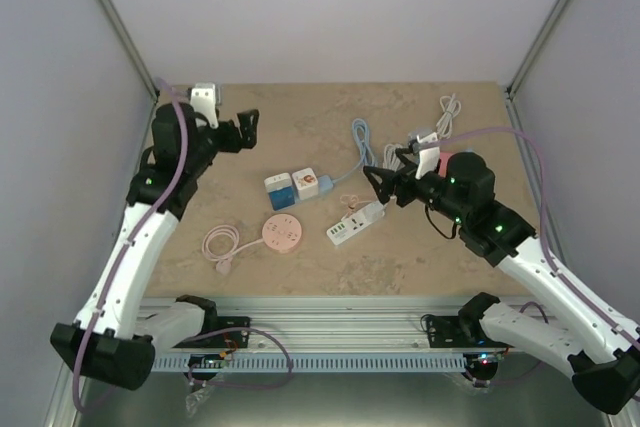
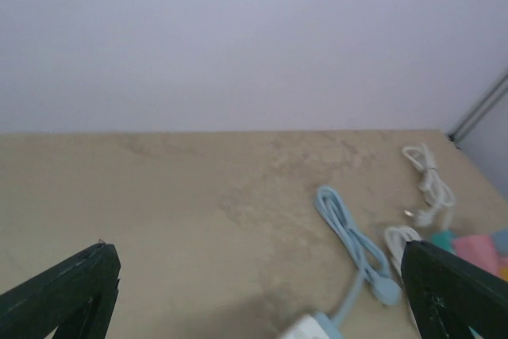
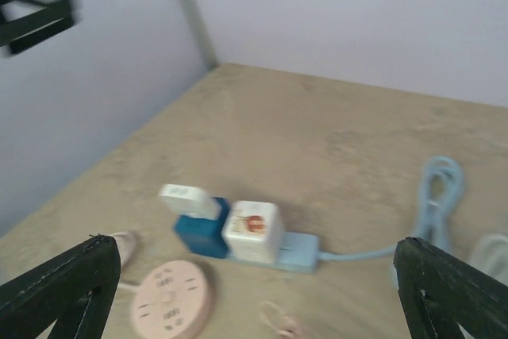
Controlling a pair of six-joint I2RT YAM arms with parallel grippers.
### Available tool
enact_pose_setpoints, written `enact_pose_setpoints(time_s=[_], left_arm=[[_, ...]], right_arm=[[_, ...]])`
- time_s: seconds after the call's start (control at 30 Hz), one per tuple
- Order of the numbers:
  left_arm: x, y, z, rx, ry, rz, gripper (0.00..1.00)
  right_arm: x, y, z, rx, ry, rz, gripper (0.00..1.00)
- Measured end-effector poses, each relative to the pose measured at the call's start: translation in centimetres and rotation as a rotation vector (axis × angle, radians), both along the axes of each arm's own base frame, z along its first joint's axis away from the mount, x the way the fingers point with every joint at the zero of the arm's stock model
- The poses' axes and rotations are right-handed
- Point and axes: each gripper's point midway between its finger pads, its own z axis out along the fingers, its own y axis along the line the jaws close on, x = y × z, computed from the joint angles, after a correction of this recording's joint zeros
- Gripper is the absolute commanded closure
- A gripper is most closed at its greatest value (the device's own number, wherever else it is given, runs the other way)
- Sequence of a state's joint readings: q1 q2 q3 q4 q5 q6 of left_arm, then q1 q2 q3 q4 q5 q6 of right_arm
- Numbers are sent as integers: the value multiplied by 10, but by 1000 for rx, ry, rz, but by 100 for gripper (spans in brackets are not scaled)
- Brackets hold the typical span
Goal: Insert the plug
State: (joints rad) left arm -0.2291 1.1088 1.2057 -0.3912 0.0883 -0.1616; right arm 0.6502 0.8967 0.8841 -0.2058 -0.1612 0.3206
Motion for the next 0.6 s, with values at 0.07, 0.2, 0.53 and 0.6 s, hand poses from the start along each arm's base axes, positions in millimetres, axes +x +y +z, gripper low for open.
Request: enact_pose_setpoints(time_s=[0.07,0.2,0.53,0.6], left_arm=[[-15,-1,-13,-77,39,3,1],[-40,10,-55,-161,131,66,0],[-76,20,-106,-305,203,138,1],[-79,20,-111,-327,209,138,1]], right_arm=[[13,-13,-7,-41,17,-101,5],[38,-39,-22,-133,60,-278,5],[62,-74,-64,-218,205,-469,5],[62,-74,-70,-219,226,-475,5]])
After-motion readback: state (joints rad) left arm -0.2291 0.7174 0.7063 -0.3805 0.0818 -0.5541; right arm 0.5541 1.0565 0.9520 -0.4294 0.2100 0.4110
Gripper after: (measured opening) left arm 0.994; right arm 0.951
